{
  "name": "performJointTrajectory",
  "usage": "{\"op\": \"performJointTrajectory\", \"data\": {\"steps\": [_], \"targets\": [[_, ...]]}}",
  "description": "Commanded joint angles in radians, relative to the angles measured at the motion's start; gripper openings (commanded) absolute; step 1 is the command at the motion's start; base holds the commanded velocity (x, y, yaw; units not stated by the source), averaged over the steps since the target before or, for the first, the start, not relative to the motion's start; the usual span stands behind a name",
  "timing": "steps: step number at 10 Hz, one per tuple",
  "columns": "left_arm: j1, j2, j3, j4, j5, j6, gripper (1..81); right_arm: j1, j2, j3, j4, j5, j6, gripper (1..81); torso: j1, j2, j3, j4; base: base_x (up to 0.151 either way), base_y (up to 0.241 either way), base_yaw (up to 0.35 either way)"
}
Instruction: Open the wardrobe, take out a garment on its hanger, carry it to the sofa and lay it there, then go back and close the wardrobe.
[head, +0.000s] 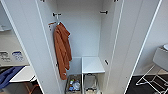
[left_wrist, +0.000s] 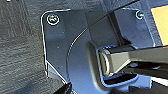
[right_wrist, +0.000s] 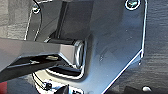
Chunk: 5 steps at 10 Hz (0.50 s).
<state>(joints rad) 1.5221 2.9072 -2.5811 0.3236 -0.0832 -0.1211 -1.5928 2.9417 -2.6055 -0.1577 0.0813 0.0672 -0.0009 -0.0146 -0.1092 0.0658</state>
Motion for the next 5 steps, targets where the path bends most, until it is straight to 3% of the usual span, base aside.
{"op": "performJointTrajectory", "data": {"steps": [1, 3, 5], "targets": [[-0.03, -0.002, 0.002, 0.0, 0.051, 0.001, 81.1, 0.027, -0.011, -0.002, -0.006, -0.054, -0.003, 81.1, 0.001, 0.0, 0.0, 0.0, 0.0, 0.0, 0.322], [-0.032, -0.002, 0.002, -0.001, 0.051, 0.0, 81.1, 0.027, -0.01, -0.002, -0.006, -0.048, -0.003, 81.1, 0.001, 0.0, 0.0, 0.0, 0.0, 0.0, 0.28], [-0.032, -0.002, 0.002, -0.005, 0.051, 0.001, 81.1, 0.026, -0.011, -0.004, -0.005, -0.046, -0.003, 81.1, 0.001, 0.0, 0.0, 0.0, 0.0, 0.0, 0.162]]}}
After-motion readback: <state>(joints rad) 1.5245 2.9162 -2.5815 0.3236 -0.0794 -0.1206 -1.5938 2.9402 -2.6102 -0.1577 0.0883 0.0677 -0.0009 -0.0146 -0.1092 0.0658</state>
